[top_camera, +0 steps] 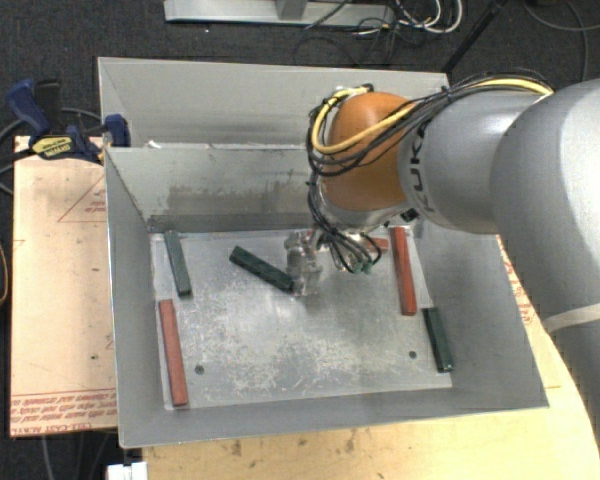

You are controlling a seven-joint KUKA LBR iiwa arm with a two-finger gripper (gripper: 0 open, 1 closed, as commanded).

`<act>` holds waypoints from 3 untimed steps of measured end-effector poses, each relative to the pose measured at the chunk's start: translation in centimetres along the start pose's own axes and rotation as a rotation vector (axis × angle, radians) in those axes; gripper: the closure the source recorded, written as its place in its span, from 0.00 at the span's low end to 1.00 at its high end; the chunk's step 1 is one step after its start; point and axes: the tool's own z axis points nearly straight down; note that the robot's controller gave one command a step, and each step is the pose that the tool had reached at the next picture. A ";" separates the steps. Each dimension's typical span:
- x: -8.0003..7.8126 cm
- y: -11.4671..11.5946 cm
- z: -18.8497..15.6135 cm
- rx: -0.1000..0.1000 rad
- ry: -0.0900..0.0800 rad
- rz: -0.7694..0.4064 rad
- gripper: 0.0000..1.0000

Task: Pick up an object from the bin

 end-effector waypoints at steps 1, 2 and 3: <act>0.0 0.0 0.0 0.000 -0.001 0.000 0.00; -2.2 4.8 0.3 -0.001 -0.003 -0.025 0.00; -2.2 4.6 0.2 0.000 -0.001 -0.021 1.00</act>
Offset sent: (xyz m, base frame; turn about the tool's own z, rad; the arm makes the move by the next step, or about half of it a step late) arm 0.0000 0.0000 0.0000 0.0000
